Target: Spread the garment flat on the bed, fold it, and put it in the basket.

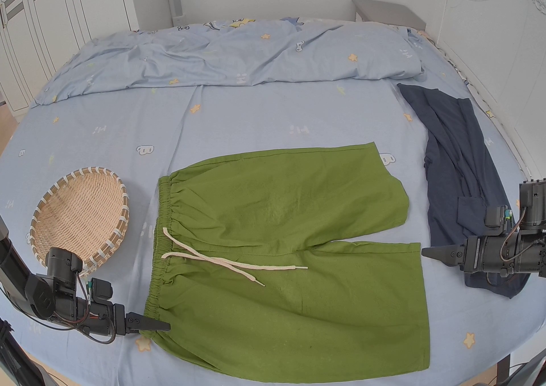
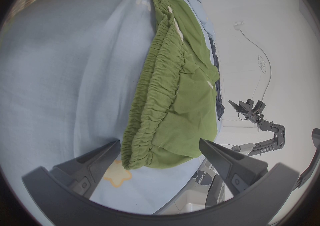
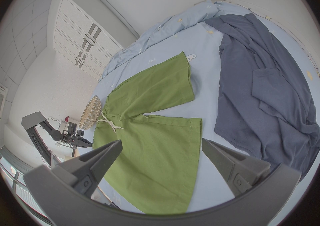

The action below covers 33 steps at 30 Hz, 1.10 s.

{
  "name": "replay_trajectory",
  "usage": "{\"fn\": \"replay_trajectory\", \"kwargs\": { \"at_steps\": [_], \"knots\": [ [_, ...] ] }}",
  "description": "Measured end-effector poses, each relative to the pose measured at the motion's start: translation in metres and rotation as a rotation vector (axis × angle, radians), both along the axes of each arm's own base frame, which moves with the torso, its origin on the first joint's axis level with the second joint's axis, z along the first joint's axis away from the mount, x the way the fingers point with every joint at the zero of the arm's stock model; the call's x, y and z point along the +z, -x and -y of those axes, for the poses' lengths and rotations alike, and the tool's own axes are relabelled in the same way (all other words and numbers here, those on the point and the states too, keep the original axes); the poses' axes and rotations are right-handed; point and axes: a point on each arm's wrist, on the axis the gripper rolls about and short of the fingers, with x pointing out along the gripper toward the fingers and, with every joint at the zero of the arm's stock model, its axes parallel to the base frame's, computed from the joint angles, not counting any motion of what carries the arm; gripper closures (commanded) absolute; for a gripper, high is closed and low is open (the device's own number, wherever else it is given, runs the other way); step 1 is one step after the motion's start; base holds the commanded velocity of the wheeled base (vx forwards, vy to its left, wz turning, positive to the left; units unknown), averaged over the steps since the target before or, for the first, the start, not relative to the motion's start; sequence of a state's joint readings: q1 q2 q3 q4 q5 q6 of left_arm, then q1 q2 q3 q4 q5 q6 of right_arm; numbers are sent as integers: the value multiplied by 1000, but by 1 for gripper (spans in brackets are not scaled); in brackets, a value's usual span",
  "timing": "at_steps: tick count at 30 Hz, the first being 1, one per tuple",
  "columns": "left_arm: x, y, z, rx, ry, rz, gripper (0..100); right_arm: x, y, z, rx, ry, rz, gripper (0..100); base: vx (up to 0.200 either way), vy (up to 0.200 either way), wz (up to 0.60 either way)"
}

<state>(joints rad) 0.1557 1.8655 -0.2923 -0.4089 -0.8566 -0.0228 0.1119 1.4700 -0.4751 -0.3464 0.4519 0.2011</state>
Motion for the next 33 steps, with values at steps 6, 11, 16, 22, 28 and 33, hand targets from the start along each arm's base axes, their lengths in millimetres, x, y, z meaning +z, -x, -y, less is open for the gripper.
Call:
{"fn": "replay_trajectory", "kwargs": {
  "at_steps": [6, 11, 16, 22, 28, 33],
  "knots": [
    [-2, -3, 0, 1, -3, -5, 100, -1, 0, 0, 0, 1, -3, 0, 0, 0, 0],
    [-4, -2, 0, 0, -7, -10, 100, -1, 0, 0, 1, 2, -4, 0, 0, 0, 0],
    [-7, 4, 0, -2, -6, -29, 100, -4, 1, 0, 0, 5, -13, 0, 0, 0, 0],
    [-11, 19, -2, -6, -12, -48, 100, -13, 7, 1, 4, 11, -56, 0, 0, 0, 0],
    [-13, 29, -8, -10, -28, -24, 100, -33, 25, 2, 18, 19, -144, 0, 0, 0, 0],
    [-15, 34, -10, -2, -27, -30, 100, -53, 49, 3, 31, 31, -241, 0, 0, 0, 0]
  ]
}}
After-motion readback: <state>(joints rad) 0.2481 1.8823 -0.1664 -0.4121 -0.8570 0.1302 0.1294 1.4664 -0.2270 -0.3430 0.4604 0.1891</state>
